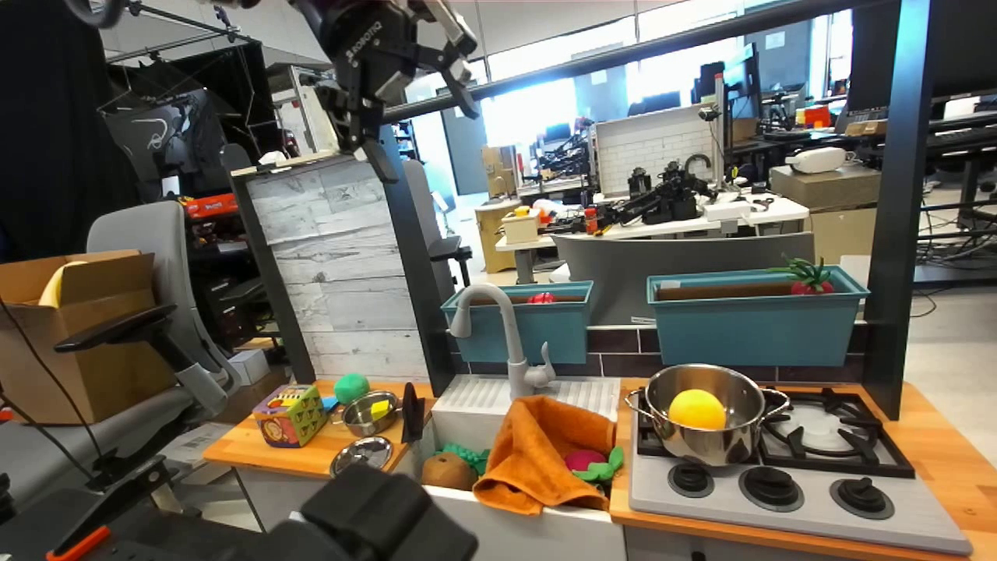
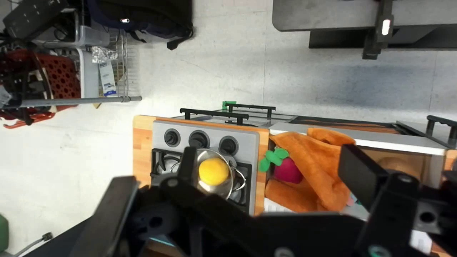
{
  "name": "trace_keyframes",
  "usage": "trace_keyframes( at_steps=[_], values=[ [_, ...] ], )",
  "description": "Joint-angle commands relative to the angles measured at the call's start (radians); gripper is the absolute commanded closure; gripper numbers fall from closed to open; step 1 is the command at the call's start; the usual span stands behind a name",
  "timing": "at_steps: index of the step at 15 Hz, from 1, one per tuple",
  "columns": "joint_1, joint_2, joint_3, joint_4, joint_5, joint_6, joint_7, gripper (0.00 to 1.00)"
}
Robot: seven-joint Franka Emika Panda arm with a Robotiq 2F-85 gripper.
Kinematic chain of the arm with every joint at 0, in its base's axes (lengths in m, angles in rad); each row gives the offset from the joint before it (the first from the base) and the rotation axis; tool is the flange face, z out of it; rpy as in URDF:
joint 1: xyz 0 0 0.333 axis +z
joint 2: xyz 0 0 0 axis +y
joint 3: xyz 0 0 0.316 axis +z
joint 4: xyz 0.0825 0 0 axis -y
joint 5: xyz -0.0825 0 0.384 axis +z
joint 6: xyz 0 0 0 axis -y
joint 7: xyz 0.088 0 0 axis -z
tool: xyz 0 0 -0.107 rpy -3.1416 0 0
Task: Remove the orange plushy from the pot and put it on the counter
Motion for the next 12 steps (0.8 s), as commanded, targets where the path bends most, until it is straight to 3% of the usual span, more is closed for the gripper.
trace_keyframes(
  at_steps=[1, 4, 8, 9, 10, 12],
  values=[
    [-0.035, 0.130, -0.061, 0.147, 0.113, -0.001, -0.124, 0.00],
    [-0.076, 0.227, -0.080, 0.285, 0.336, -0.028, -0.242, 0.00],
    [-0.120, 0.350, -0.062, 0.493, 0.591, -0.134, -0.297, 0.00],
    [-0.116, 0.388, -0.061, 0.556, 0.607, -0.187, -0.272, 0.00],
    [-0.103, 0.305, -0.076, 0.416, 0.546, -0.096, -0.267, 0.00],
    [-0.104, 0.327, -0.074, 0.444, 0.552, -0.103, -0.267, 0.00]
  ],
)
